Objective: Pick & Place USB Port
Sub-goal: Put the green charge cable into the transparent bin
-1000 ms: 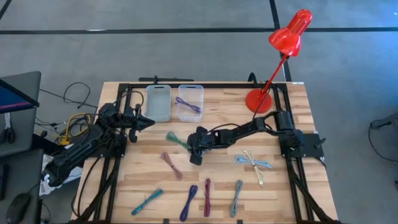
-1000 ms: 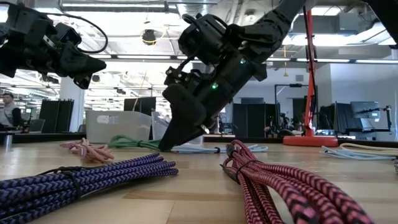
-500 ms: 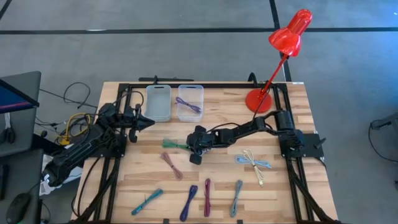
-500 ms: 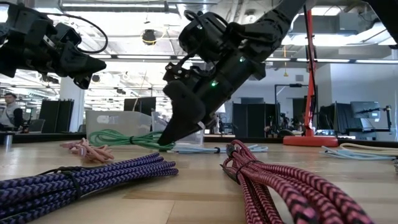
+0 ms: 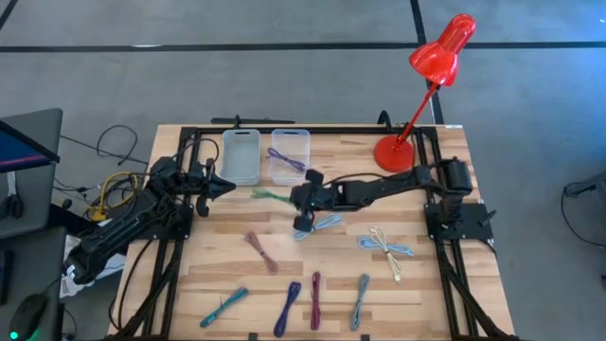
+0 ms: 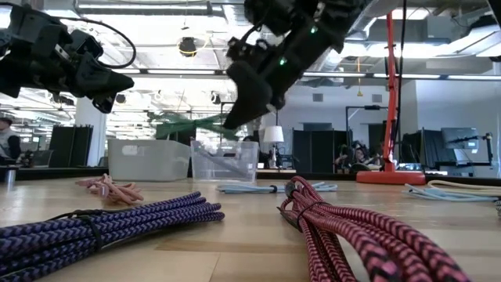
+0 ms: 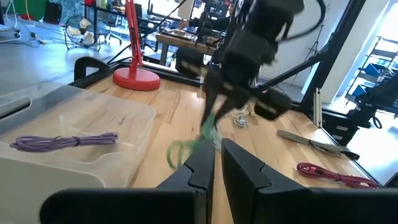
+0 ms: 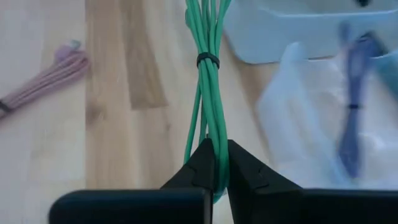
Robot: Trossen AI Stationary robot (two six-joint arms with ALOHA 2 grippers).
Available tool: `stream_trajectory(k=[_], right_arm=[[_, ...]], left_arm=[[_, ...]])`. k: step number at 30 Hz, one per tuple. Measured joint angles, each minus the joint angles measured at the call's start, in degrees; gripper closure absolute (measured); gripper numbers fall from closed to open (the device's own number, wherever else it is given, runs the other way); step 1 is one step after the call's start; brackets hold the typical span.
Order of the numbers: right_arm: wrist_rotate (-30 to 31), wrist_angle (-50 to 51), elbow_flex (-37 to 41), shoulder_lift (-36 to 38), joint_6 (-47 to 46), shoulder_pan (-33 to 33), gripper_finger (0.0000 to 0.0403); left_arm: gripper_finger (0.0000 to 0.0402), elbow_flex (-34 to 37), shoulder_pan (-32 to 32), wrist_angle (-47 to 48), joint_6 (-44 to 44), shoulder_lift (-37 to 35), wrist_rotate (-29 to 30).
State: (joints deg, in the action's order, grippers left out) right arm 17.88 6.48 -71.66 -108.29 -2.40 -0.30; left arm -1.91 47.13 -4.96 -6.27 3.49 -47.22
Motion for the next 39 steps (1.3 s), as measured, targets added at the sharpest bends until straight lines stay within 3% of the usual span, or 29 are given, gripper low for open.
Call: stream_trajectory(k=[9,21,39], right_arm=[[4.76,4.57,-0.02,4.89,-1.11,-7.26,0.0394],[4.84,9.45,-0.02,4.85,-6.66,-13.26,0.0394],[-3.14,-0.89,-0.24,3.59,-8.19,-15.77,0.0394]], left_arm=[[0.0372,0.00,0.00,0.00,-0.21,0.00,-0.01],[0.0372,0.02,0.00,-0.02,-0.21,0.00,0.00],[0.0372,0.02,0.01,-0.02,-0.21,0.00,0.00]])
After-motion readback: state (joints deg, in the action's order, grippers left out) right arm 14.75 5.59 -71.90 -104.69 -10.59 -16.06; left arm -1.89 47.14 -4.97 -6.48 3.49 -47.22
